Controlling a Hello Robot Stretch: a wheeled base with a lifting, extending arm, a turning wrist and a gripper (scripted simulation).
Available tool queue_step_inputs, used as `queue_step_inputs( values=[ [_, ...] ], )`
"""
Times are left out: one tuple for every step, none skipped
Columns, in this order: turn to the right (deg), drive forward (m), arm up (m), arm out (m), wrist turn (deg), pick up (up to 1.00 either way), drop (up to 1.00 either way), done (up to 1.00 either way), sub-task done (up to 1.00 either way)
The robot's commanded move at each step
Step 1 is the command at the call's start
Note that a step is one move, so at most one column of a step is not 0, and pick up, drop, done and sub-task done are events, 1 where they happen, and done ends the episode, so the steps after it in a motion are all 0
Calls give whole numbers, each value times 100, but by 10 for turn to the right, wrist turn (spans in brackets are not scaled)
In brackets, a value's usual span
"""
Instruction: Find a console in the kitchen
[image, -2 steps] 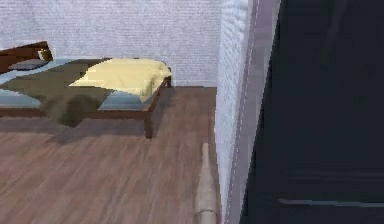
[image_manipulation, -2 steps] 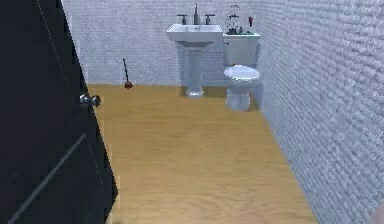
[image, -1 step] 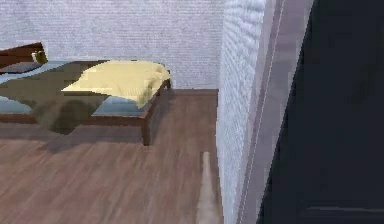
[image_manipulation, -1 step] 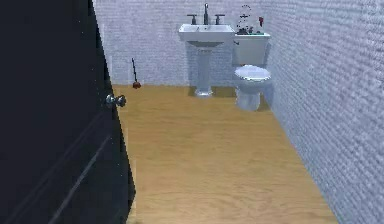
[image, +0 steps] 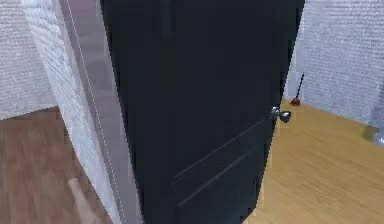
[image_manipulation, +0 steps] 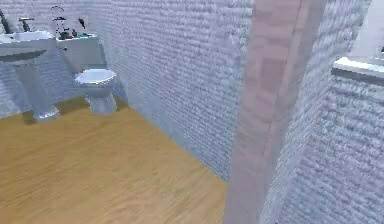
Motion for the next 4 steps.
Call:
queue_step_inputs(
  values=[
    [450,0,0,0,0,0,0,0,0],
    [30,0,0,0,0,0,0,0,0],
    [0,100,0,0,0,0,0,0,0],
    [0,20,0,0,0,0,0,0,0]
  ],
)
